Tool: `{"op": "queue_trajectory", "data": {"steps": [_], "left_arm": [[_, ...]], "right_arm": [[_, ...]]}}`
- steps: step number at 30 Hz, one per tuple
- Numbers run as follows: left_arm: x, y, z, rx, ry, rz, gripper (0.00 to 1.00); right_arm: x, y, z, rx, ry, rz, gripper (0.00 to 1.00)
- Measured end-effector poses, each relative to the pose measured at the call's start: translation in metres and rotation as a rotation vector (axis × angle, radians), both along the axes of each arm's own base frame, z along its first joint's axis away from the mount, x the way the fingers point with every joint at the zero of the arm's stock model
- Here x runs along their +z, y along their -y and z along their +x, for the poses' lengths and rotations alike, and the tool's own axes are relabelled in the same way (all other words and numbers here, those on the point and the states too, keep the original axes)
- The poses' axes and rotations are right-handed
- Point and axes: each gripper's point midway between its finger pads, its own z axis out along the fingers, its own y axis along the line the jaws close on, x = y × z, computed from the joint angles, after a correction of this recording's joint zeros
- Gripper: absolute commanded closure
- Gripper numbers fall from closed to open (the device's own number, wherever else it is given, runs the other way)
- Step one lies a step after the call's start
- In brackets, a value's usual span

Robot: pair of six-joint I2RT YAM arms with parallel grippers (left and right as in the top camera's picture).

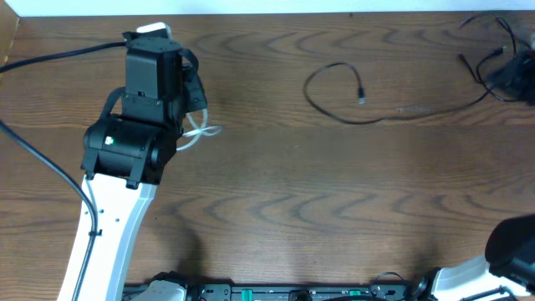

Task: Untangle cables

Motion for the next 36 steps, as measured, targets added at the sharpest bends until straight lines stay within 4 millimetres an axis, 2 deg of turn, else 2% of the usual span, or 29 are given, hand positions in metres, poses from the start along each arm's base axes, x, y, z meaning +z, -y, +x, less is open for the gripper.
{"op": "queue_trajectory", "data": {"steps": [3,7,11,15,18,21,24,26,31,34,36], "left_arm": [[-0.005,0.011,0.001,-0.046,-0.021,-0.033,0.93],[-0.008,0.019,0.0,-0.083,-0.033,-0.062,0.92],[-0.008,0.023,0.0,-0.103,-0.038,-0.078,0.93],[-0.008,0.024,-0.001,-0.109,-0.04,-0.082,0.92],[-0.008,0.025,-0.001,-0.11,-0.04,-0.083,0.92],[-0.008,0.025,-0.001,-0.11,-0.04,-0.083,0.92],[-0.008,0.025,-0.001,-0.11,-0.04,-0.083,0.92],[-0.008,0.025,-0.001,-0.111,-0.04,-0.084,0.92],[-0.008,0.026,-0.001,-0.116,-0.041,-0.088,0.92],[-0.008,0.026,-0.001,-0.116,-0.041,-0.088,0.92],[-0.009,0.026,-0.001,-0.117,-0.041,-0.089,0.93]], "right_arm": [[0.061,0.018,-0.008,-0.099,0.101,-0.096,0.99],[0.116,0.053,-0.034,-0.297,0.173,-0.2,0.99],[0.149,0.1,-0.063,-0.507,0.217,-0.265,0.99],[0.163,0.152,-0.099,-0.705,0.233,-0.308,0.99],[0.168,0.183,-0.121,-0.818,0.242,-0.32,0.99],[0.169,0.207,-0.134,-0.886,0.254,-0.328,0.99],[0.166,0.226,-0.139,-0.918,0.261,-0.319,0.99],[0.158,0.232,-0.134,-0.915,0.252,-0.298,0.99],[0.128,0.248,-0.117,-0.895,0.199,-0.251,0.99],[0.098,0.252,-0.107,-0.869,0.12,-0.213,0.98],[0.074,0.247,-0.099,-0.837,0.048,-0.177,0.97]]}}
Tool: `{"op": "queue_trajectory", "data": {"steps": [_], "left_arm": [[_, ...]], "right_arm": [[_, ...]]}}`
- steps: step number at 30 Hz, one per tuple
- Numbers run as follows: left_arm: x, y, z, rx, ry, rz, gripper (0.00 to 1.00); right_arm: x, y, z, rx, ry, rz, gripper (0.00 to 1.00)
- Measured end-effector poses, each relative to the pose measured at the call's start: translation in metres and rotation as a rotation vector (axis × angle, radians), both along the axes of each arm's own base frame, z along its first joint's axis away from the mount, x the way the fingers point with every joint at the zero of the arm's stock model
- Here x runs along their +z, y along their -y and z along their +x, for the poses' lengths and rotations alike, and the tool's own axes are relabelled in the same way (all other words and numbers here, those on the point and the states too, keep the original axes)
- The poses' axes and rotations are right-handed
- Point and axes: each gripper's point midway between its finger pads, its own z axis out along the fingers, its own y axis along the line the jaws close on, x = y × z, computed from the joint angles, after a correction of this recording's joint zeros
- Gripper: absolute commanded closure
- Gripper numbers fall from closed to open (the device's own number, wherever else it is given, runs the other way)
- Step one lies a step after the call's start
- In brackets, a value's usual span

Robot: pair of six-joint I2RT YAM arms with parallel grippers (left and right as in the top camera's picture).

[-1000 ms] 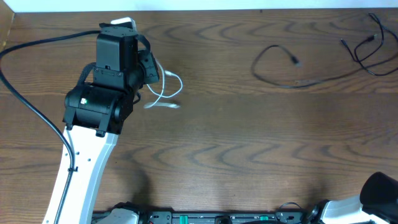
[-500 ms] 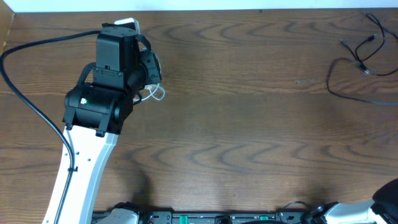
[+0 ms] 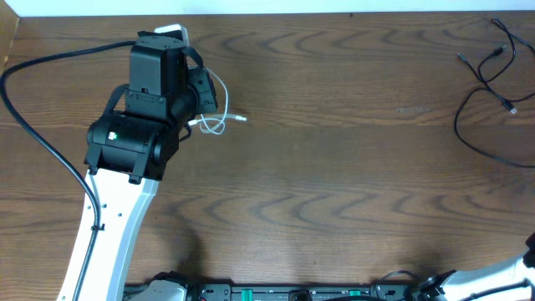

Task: Untangle cables

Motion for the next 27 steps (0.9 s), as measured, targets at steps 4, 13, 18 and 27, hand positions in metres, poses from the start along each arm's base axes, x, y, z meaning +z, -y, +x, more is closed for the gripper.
{"op": "queue_trajectory", "data": {"steps": [4,13,18,27], "left_arm": [[0.0,0.003,-0.001,-0.016,-0.003,-0.013,0.92],[-0.001,0.011,-0.002,-0.05,-0.01,-0.042,0.92],[-0.001,0.016,-0.003,-0.074,-0.016,-0.062,0.93],[-0.011,0.06,-0.01,-0.275,-0.09,-0.21,0.92]], "right_arm": [[-0.04,-0.023,0.019,0.105,-0.107,0.094,0.91],[-0.116,-0.09,0.067,0.408,-0.3,0.246,0.57],[-0.142,-0.111,0.081,0.54,-0.321,0.316,0.17],[-0.111,-0.211,0.101,1.015,-0.09,0.435,0.08]]}}
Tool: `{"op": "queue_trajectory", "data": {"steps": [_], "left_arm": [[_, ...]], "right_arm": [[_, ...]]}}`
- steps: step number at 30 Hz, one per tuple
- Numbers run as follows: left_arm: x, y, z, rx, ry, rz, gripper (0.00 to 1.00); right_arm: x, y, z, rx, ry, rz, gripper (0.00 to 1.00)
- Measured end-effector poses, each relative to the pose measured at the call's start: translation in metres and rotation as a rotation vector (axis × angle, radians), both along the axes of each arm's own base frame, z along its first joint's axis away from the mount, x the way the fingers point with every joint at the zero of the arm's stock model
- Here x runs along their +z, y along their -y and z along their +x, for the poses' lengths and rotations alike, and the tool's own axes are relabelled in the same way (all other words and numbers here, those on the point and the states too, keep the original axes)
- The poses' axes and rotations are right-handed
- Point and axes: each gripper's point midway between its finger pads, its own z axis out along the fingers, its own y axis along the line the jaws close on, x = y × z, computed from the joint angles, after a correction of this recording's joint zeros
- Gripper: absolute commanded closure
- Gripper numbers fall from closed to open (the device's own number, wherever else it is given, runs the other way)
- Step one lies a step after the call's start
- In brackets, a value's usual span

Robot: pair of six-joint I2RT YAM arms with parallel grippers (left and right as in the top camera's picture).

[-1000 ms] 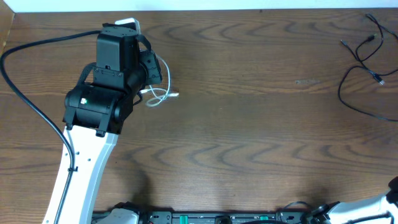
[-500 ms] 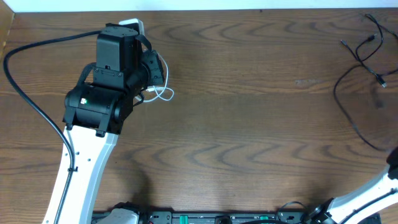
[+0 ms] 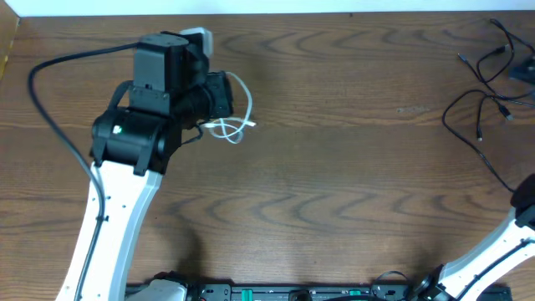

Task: Untangle cables

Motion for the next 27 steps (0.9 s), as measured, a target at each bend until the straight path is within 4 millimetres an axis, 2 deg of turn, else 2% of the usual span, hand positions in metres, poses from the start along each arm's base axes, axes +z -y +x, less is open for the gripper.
{"op": "queue_trajectory", "data": {"steps": [7,8,9,17,21,27], "left_arm": [[-0.018,0.039,0.002,-0.175,-0.089,-0.133,0.93],[-0.018,0.046,0.003,-0.206,-0.093,-0.163,0.92],[-0.017,0.047,0.003,-0.213,-0.093,-0.169,0.93],[0.01,0.07,0.009,-0.313,-0.011,-0.298,0.93],[0.016,0.067,0.02,-0.194,-0.05,-0.372,0.93],[0.008,0.051,0.034,0.204,-0.277,-0.581,0.92]], "right_arm": [[0.022,-0.105,0.026,0.323,0.178,0.091,0.07],[0.024,-0.13,0.028,0.389,0.195,0.1,0.07],[0.025,-0.136,0.029,0.405,0.2,0.104,0.06],[0.034,-0.248,0.021,0.672,0.256,0.166,0.07],[0.042,-0.295,0.022,0.785,0.348,0.184,0.07],[0.051,-0.354,0.019,0.912,0.461,0.198,0.07]]}}
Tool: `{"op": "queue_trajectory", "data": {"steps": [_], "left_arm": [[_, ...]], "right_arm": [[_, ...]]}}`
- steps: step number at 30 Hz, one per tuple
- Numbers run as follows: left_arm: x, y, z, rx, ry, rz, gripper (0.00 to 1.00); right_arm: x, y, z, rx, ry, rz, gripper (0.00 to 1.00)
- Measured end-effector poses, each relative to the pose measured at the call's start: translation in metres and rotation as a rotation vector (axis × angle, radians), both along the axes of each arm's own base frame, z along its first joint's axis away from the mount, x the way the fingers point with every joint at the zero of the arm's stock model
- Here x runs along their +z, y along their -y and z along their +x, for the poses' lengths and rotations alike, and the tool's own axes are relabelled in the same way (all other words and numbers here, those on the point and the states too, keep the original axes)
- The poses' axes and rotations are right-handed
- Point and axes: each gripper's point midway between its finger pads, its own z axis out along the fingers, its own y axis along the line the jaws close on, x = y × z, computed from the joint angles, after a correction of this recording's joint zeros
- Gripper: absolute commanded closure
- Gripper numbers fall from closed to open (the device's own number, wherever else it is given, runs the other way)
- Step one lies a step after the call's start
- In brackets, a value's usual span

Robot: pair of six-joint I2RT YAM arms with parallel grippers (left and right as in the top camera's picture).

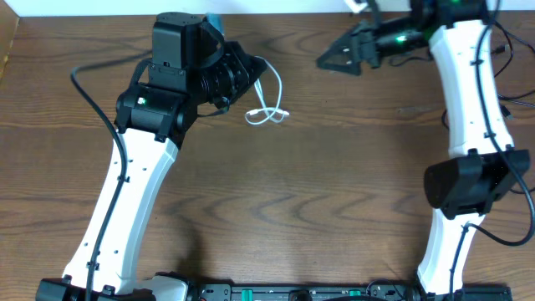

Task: Untangle cables

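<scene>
A thin white cable (269, 113) hangs in a small loop from my left gripper (251, 71), which is shut on it over the far left-centre of the table. My right gripper (324, 60) reaches in from the right along the far edge and points left, about a hand's width right of the white cable. It holds nothing that I can see, and how its jaws stand is unclear. Bits of the black cable (506, 42) show at the far right, mostly hidden behind the right arm.
The wooden table (334, 209) carries both cables. The white right arm (468, 100) runs up the right side and covers the far right corner. The left arm (125, 192) rises from the front left, with its own black lead looping beside it.
My left gripper has moved right and farther back with the white cable. The right arm, then only at the right edge, now stretches along the far edge with its gripper pointing left.
First the black cable lay stretched from mid-table to the far right corner, and my left gripper held the white cable at the far left. Then the black cable was bunched at the right edge. The white cable has moved right at each moment.
</scene>
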Motion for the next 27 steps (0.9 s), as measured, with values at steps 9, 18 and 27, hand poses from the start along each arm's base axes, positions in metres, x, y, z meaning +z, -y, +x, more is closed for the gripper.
{"op": "queue_trajectory", "data": {"steps": [9,18,27], "left_arm": [[-0.026,-0.021,-0.005,0.345,-0.346,-0.152,0.93],[-0.036,-0.032,-0.007,0.54,-0.487,-0.238,0.93],[-0.036,-0.034,-0.006,0.61,-0.547,-0.31,0.93]], "right_arm": [[0.004,-0.059,-0.03,0.148,0.035,0.023,0.11],[0.004,-0.108,-0.054,0.273,0.137,0.012,0.41],[-0.019,-0.139,-0.056,0.253,0.218,-0.161,0.77]]}}
